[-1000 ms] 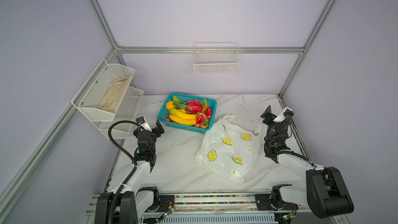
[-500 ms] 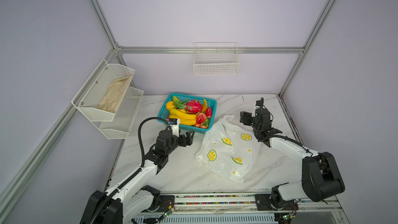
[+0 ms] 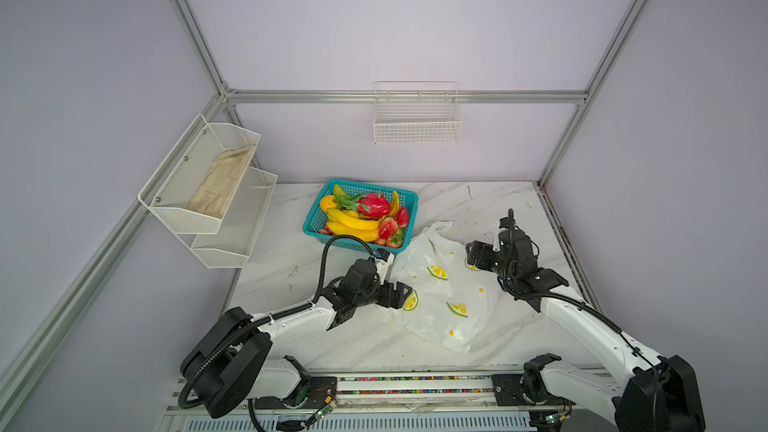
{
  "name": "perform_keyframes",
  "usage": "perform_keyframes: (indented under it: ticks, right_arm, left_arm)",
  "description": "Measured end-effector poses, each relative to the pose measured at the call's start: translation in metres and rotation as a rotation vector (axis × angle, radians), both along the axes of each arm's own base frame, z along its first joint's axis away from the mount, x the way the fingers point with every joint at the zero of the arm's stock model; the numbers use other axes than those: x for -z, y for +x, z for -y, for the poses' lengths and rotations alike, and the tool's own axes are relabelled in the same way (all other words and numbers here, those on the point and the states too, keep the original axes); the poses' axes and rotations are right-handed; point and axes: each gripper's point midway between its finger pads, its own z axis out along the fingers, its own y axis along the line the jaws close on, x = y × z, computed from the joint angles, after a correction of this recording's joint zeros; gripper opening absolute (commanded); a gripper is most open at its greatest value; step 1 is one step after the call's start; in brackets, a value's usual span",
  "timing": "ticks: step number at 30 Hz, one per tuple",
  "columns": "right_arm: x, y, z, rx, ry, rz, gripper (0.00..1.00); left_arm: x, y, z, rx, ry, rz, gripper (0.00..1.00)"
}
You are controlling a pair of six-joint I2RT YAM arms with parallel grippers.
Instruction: Place the fake fruits into the plastic bag and tie a complex knot
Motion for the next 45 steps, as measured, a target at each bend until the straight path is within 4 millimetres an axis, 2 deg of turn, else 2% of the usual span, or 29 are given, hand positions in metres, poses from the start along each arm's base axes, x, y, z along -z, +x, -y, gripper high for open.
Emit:
perform_keyframes:
  ticks: [5, 9, 12, 15, 20, 23, 27, 31, 34, 37, 41, 45]
  right_arm:
    - [0.027, -0.014, -0.011, -0.026, 0.019, -0.093, 0.81]
    - [0.052, 0.002, -0.003, 0.010, 0.011, -0.143, 0.80]
    - [0.069, 0.029, 0.020, 0.078, 0.048, -0.167, 0.78]
    - [0.076, 0.064, 0.035, 0.124, 0.085, -0.166, 0.77]
    - [0.066, 0.133, 0.021, 0.089, 0.149, -0.106, 0.76]
    - [0.055, 0.165, 0.010, 0.052, 0.187, -0.068, 0.75]
    - [0.040, 0.182, 0.005, 0.026, 0.185, -0.030, 0.77]
    - [0.023, 0.180, 0.021, 0.066, 0.075, 0.001, 0.82]
    - [0.006, 0.171, 0.031, 0.112, -0.012, 0.029, 0.87]
    - [-0.007, 0.164, 0.024, 0.143, -0.092, 0.059, 0.95]
    - [0.001, 0.162, 0.008, 0.161, -0.176, 0.049, 0.97]
    - [0.015, 0.180, -0.004, 0.195, -0.248, 0.039, 0.97]
  left_arm:
    - [0.014, -0.015, 0.030, 0.041, 0.001, -0.026, 0.94]
    - [0.017, -0.014, 0.054, 0.051, -0.010, -0.020, 0.94]
    - [0.015, -0.016, 0.076, 0.077, -0.038, -0.008, 0.94]
    - [0.016, -0.023, 0.101, 0.124, -0.062, 0.000, 0.94]
    - [0.013, -0.037, 0.143, 0.221, -0.113, 0.008, 0.94]
    - [0.008, -0.049, 0.169, 0.294, -0.149, 0.018, 0.94]
    - [-0.004, -0.067, 0.190, 0.398, -0.193, 0.053, 0.95]
    - [-0.018, -0.076, 0.194, 0.457, -0.219, 0.117, 0.97]
    - [-0.031, -0.080, 0.181, 0.470, -0.222, 0.181, 0.99]
    - [-0.041, -0.081, 0.163, 0.451, -0.204, 0.240, 0.99]
    - [-0.054, -0.073, 0.139, 0.378, -0.158, 0.311, 1.00]
    - [-0.068, -0.060, 0.119, 0.283, -0.103, 0.366, 1.00]
